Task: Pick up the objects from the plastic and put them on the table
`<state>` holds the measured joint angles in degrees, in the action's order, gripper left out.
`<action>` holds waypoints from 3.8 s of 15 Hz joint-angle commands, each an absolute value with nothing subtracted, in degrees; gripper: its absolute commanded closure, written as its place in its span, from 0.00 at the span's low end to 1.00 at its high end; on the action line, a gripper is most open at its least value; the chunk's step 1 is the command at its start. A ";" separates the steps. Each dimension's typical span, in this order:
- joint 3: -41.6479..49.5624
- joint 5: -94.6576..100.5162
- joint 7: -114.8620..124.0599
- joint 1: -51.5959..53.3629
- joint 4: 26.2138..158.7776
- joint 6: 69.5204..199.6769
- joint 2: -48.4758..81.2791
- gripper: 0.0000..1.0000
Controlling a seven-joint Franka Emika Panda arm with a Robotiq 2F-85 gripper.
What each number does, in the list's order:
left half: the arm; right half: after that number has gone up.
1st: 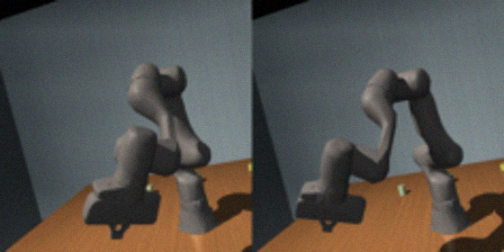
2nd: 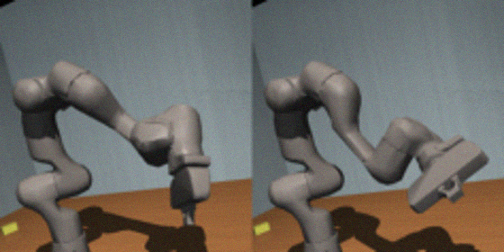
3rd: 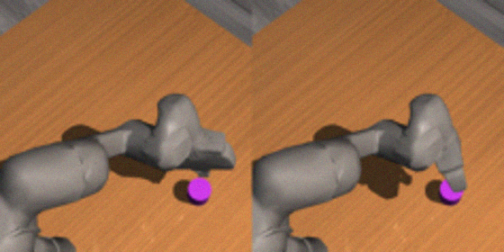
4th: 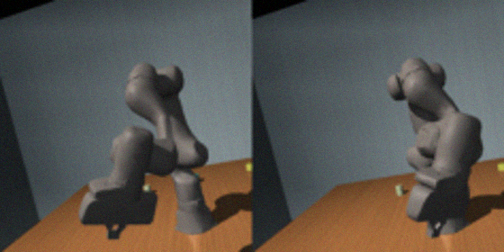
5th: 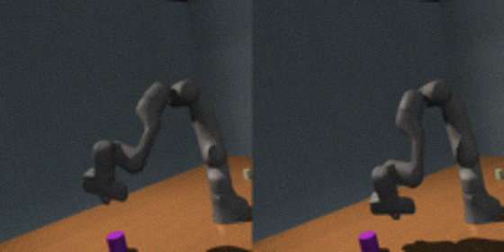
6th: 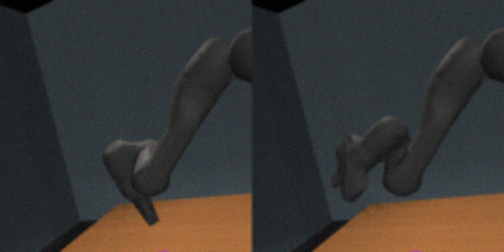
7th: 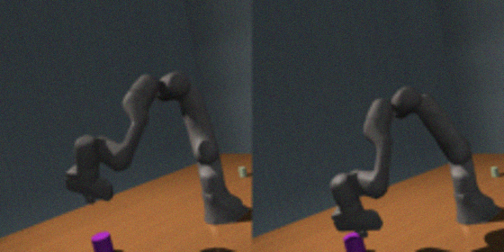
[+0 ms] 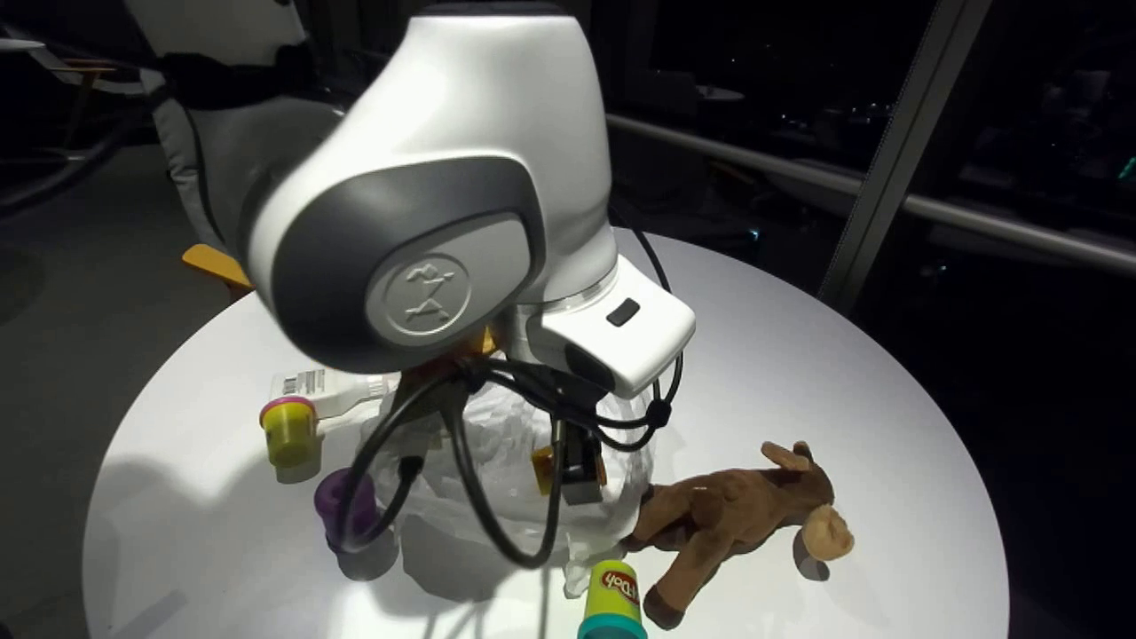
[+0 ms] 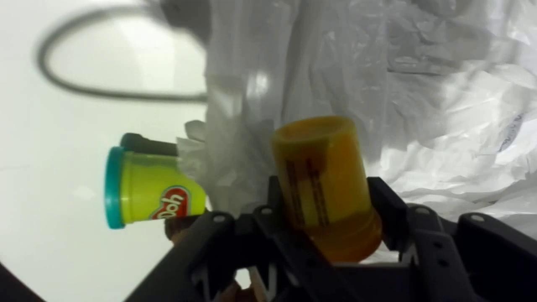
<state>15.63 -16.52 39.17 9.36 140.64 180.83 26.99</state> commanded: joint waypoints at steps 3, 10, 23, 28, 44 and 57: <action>26.59 -15.63 38.50 18.82 156.80 181.92 17.03 0.73; 25.88 -15.20 35.81 18.34 158.43 180.14 17.89 0.73; 18.20 -15.86 36.25 14.17 146.68 177.17 30.18 0.16; 18.78 -16.79 35.69 14.23 148.28 179.36 28.00 0.00; 36.35 -17.65 39.11 37.95 156.87 184.07 13.31 0.00; 70.98 7.51 42.03 73.74 153.22 157.45 7.75 0.00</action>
